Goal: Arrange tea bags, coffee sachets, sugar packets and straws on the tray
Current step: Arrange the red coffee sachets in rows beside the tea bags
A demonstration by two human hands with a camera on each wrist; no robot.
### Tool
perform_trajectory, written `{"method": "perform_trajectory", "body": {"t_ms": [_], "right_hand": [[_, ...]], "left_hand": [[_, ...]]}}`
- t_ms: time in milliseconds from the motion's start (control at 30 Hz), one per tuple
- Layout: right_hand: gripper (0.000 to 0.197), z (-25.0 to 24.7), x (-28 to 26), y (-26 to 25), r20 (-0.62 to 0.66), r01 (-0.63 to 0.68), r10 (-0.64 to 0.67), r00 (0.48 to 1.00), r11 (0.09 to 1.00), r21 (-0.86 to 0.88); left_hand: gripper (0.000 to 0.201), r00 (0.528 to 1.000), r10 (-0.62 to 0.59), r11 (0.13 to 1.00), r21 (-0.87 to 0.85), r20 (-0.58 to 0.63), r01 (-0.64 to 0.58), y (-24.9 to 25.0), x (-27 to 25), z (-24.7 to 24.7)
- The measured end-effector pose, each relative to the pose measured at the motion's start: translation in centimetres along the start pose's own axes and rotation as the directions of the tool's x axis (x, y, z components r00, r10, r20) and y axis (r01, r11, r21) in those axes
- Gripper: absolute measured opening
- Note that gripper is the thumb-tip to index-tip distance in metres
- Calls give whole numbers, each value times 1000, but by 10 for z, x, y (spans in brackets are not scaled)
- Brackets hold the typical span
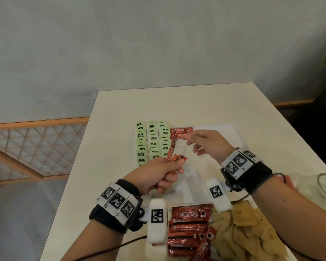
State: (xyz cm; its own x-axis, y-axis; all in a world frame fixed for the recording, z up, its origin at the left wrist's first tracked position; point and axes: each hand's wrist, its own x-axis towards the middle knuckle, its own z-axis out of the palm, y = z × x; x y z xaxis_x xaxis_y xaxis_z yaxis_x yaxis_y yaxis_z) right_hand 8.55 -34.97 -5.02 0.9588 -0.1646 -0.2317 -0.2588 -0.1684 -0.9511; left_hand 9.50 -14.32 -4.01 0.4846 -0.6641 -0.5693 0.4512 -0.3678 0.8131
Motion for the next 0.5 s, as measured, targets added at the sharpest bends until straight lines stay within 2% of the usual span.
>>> {"method": "perform_trajectory", "body": {"t_ms": [67, 167, 233, 300, 400, 500], "right_hand": [[22, 5, -18, -3, 79, 4, -4, 997, 1000, -6], [26, 9, -35, -5, 133, 79, -83, 988, 996, 30], [17, 8, -44, -9, 134, 138, -140, 981, 990, 27], [7, 5, -52, -11, 76, 153, -158, 985, 986, 61], [6, -1, -60, -11, -54, 93, -83, 995, 966, 241], [7, -2, -66, -11, -47, 15, 3, 999, 928, 372]], "left_hand": [[29, 999, -12, 1000, -4, 32, 12, 1, -1, 8], [28, 996, -39, 999, 33, 85, 37, 2, -6, 17], [27, 994, -41, 996, 85, 103, 33, 2, -10, 21], [24, 997, -10, 992, 123, 83, 0, 1, -15, 23], [26, 994, 102, 990, 108, -47, -96, -5, -21, 22], [26, 943, 203, 975, -29, -265, -218, -6, -22, 28]]}}
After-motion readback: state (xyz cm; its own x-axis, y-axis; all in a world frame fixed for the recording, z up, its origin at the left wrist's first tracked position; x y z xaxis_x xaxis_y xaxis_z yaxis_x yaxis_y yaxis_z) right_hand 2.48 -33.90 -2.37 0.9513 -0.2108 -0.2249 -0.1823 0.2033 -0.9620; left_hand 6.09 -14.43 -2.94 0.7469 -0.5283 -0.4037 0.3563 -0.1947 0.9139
